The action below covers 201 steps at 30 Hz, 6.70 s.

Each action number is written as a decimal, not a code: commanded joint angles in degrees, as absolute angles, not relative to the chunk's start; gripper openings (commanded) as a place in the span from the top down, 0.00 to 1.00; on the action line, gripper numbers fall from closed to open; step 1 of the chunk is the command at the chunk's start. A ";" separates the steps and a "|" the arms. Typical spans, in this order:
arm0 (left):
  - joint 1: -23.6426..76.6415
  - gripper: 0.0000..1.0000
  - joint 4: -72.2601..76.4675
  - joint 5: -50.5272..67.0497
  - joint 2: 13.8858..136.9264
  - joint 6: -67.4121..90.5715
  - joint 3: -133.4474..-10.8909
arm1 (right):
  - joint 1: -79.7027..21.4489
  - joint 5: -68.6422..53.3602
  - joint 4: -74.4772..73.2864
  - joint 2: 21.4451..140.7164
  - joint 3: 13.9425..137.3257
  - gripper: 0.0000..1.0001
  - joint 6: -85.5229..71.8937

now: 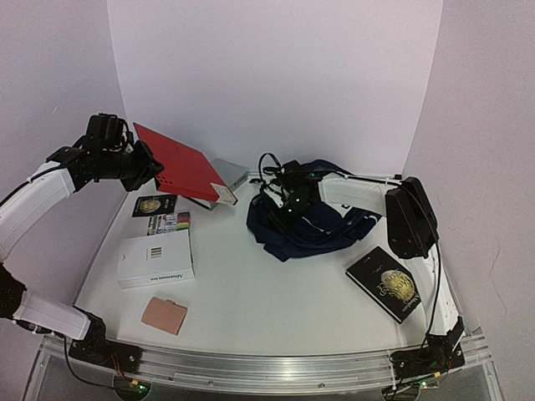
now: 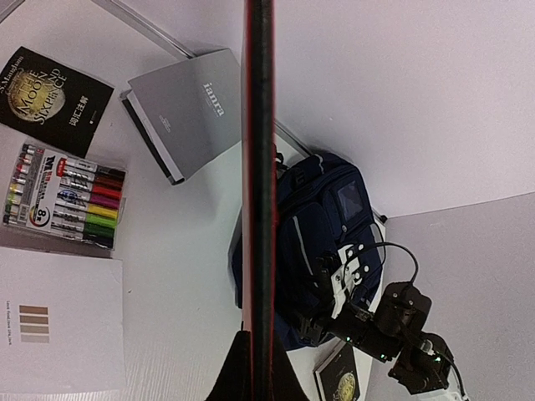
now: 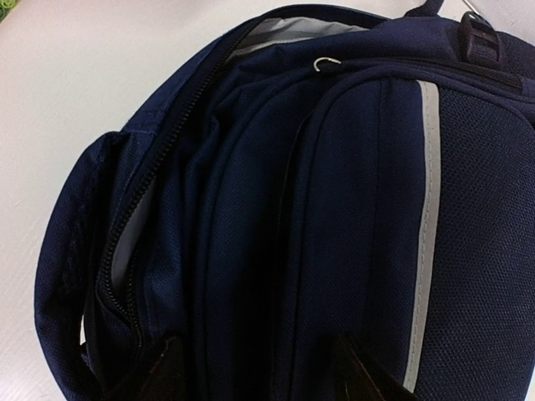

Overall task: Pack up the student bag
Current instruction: Place the files in the student bag, then adjust the student bag at the center of the board.

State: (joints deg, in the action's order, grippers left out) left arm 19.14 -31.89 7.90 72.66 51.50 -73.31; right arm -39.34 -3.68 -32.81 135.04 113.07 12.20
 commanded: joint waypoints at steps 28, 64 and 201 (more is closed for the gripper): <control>19.07 1.00 -26.03 14.24 69.56 47.24 -71.55 | -34.55 -17.10 -44.29 133.31 123.17 1.00 6.45; 23.20 1.00 13.42 32.97 86.23 63.39 -62.72 | -23.10 -52.49 -12.11 126.23 132.40 1.00 -38.59; 45.10 1.00 -55.37 35.09 114.94 -17.68 -111.67 | -20.28 -63.47 11.47 114.54 96.87 1.00 -59.89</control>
